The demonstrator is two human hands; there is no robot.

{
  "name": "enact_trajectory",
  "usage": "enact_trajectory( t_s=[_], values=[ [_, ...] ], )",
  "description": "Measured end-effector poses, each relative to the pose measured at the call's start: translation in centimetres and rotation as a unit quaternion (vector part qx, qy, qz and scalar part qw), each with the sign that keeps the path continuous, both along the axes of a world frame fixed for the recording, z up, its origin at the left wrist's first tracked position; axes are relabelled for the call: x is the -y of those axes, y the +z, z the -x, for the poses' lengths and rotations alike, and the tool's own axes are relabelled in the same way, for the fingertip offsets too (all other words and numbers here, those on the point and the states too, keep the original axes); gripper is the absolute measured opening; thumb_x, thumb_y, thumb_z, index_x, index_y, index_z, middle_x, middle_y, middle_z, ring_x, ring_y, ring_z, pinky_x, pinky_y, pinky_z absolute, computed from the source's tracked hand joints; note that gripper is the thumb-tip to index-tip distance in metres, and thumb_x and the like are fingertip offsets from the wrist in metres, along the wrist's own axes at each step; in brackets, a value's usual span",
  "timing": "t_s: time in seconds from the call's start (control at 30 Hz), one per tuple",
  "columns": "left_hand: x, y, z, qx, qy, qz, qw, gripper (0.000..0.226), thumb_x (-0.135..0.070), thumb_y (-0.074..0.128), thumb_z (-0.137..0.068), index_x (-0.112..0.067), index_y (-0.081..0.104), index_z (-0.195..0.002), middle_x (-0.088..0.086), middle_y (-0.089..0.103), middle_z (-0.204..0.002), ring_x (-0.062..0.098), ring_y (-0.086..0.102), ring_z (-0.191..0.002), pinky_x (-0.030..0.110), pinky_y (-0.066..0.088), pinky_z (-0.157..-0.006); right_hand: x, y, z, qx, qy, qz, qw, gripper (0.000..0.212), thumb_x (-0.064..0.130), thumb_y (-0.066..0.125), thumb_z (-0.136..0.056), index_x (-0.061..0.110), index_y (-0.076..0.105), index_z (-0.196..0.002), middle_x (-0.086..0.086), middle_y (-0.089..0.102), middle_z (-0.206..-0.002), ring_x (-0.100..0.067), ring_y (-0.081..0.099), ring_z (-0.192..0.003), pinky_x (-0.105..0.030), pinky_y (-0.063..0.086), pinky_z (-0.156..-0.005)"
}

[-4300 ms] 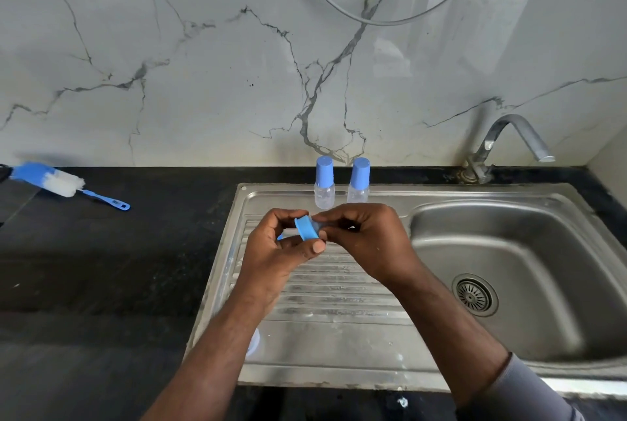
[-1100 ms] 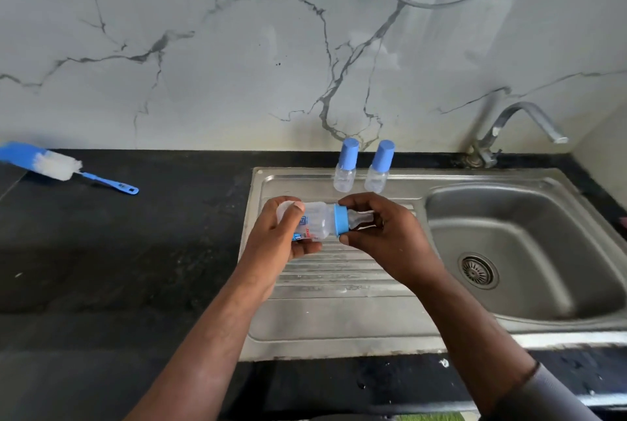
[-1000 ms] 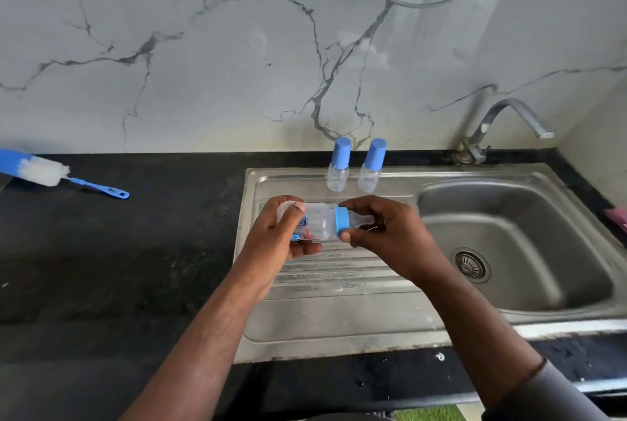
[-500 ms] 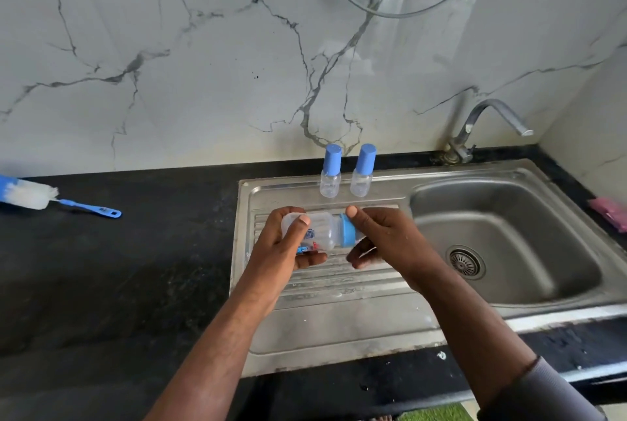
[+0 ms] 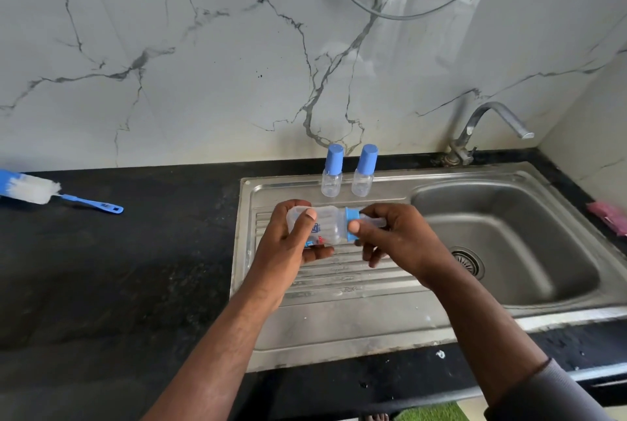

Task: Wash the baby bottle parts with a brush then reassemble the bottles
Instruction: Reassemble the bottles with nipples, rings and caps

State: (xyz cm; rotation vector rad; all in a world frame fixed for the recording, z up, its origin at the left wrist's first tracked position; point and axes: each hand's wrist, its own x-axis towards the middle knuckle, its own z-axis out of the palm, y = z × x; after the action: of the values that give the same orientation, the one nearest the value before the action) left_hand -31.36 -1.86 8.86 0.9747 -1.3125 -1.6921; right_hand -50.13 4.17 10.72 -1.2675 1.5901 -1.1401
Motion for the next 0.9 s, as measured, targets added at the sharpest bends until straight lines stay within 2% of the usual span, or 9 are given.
enact_trajectory(
  t_s=[0.13,0.27,0.37,0.47,0.57,0.63,0.7,0.8,0.9],
  values=[
    [-0.3,0.1,0.4,-0.022,-0.012,0.004,1.000,0.025,-0.028,0.052,-0.102,-0.017,0.053,-0.124,0.015,0.058,-0.116,0.021,0.072,-0.089,0.033,0.061,-0.070,-0.1,0.7,-0.3,-0.024,-0.031,-0.023,0.999,0.079,0.073,0.051,-0.084,-0.004,0.069,-0.075,-0.022,0.066,-0.061,-0.032,0.060,-0.048,-0.034,0.049,-0.048],
    [-0.1,0.1,0.3,-0.054,-0.002,-0.041,0.998,0.026,-0.030,0.051,-0.103,-0.016,0.055,-0.125,0.015,0.061,-0.116,0.023,0.073,-0.086,0.042,0.061,-0.079,-0.3,1.9,0.2,0.063,-0.053,-0.029,0.996,0.082,0.083,0.045,-0.082,0.010,0.070,-0.111,-0.019,0.073,-0.088,-0.038,0.067,-0.060,-0.037,0.054,-0.051],
    [0.0,-0.1,0.2,-0.072,0.014,-0.060,0.995,0.027,-0.029,0.051,-0.103,-0.014,0.054,-0.125,0.017,0.063,-0.116,0.023,0.073,-0.086,0.046,0.061,-0.081,-0.7,1.8,0.9,0.073,-0.001,0.047,0.996,0.044,0.038,0.073,-0.086,0.021,0.063,-0.126,-0.005,0.067,-0.120,-0.033,0.071,-0.090,-0.046,0.061,-0.070],
    [0.0,-0.3,0.5,-0.070,0.015,-0.060,0.996,0.026,-0.028,0.051,-0.103,-0.015,0.055,-0.125,0.017,0.063,-0.115,0.023,0.073,-0.086,0.041,0.061,-0.077,-0.6,0.7,1.2,-0.039,0.034,0.068,0.996,0.053,0.000,0.084,-0.075,0.024,0.066,-0.119,0.007,0.068,-0.118,-0.018,0.068,-0.095,-0.034,0.060,-0.079],
    [-0.1,-0.4,0.7,-0.072,0.005,-0.058,0.996,0.025,-0.027,0.051,-0.103,-0.014,0.055,-0.124,0.017,0.062,-0.115,0.023,0.073,-0.086,0.037,0.061,-0.072,-0.3,1.0,0.2,-0.090,-0.018,0.047,0.995,0.024,0.032,0.079,-0.084,0.015,0.072,-0.100,-0.007,0.075,-0.083,-0.025,0.072,-0.071,-0.041,0.062,-0.067],
    [-0.1,-0.4,0.8,-0.072,-0.004,-0.057,0.996,0.024,-0.027,0.051,-0.103,-0.015,0.055,-0.123,0.017,0.062,-0.114,0.023,0.072,-0.086,0.037,0.061,-0.072,-0.3,1.2,0.1,-0.075,-0.054,-0.002,0.996,0.060,0.065,0.057,-0.083,0.007,0.070,-0.090,-0.015,0.072,-0.067,-0.034,0.071,-0.063,-0.044,0.061,-0.059],
    [-0.1,-0.6,0.7,-0.076,-0.002,-0.063,0.995,0.023,-0.027,0.052,-0.102,-0.015,0.056,-0.122,0.016,0.063,-0.113,0.023,0.072,-0.086,0.038,0.061,-0.073,-0.5,1.1,0.3,0.014,-0.079,-0.013,0.997,0.072,0.073,0.049,-0.086,0.005,0.068,-0.099,-0.021,0.073,-0.077,-0.040,0.071,-0.067,-0.043,0.058,-0.057],
    [0.2,-0.9,0.5,-0.084,0.009,-0.070,0.994,0.023,-0.028,0.053,-0.102,-0.015,0.057,-0.121,0.016,0.064,-0.111,0.021,0.072,-0.084,0.038,0.061,-0.072,-0.6,0.9,0.8,0.031,-0.006,0.038,0.999,0.039,0.029,0.079,-0.085,0.015,0.066,-0.119,-0.010,0.070,-0.111,-0.035,0.072,-0.082,-0.047,0.061,-0.064],
    [0.2,-1.2,0.6,-0.074,0.011,-0.062,0.995,0.024,-0.028,0.053,-0.101,-0.015,0.056,-0.121,0.016,0.062,-0.113,0.021,0.073,-0.086,0.036,0.061,-0.071,-0.2,-0.2,0.5,-0.036,0.020,0.061,0.997,0.040,0.005,0.082,-0.079,0.016,0.068,-0.115,-0.003,0.072,-0.108,-0.028,0.072,-0.080,-0.045,0.062,-0.068]
  ],
)
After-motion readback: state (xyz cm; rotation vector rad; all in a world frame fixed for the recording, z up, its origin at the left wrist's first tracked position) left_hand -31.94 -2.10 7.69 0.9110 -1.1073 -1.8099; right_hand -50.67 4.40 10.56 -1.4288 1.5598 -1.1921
